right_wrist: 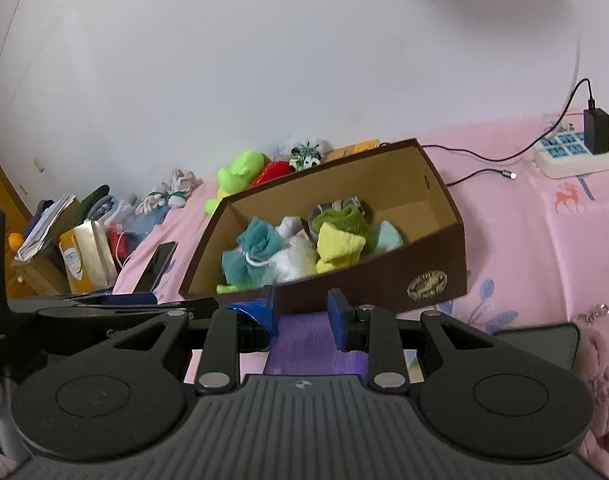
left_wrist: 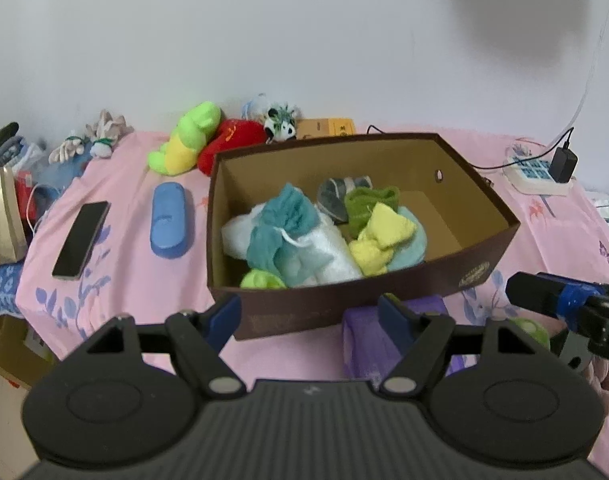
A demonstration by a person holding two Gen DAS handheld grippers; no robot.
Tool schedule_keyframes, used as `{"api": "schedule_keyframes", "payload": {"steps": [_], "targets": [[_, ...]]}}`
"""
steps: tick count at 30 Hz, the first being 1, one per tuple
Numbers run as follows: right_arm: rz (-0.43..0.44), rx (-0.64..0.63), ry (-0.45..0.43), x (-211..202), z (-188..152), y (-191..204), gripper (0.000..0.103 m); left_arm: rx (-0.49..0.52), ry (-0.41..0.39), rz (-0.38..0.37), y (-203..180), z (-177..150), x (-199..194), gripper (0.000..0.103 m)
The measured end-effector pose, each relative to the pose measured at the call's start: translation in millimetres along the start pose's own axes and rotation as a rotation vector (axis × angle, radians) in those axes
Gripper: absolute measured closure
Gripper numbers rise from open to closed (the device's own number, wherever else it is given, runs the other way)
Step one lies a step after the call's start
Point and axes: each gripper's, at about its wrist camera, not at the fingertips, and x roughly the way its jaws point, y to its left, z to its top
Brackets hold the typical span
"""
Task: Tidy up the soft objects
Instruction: 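Withdraw both tools from the box back toward the purple package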
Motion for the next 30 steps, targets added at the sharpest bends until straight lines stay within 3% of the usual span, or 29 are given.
{"api": "schedule_keyframes", "payload": {"steps": [10,30], "targets": [[0.02,0.027,0.04,-14.4,-23.0,-17.8,0.092,-0.025,0.043,-0.005,-10.1,-19.9,-3.3,0.027],[0.071,-0.05,0.133,-45.5,-72.9,-48.2,0.091,-0.026,0.129,-0.048,-44.8,-75.4,-1.6,0.027]]}}
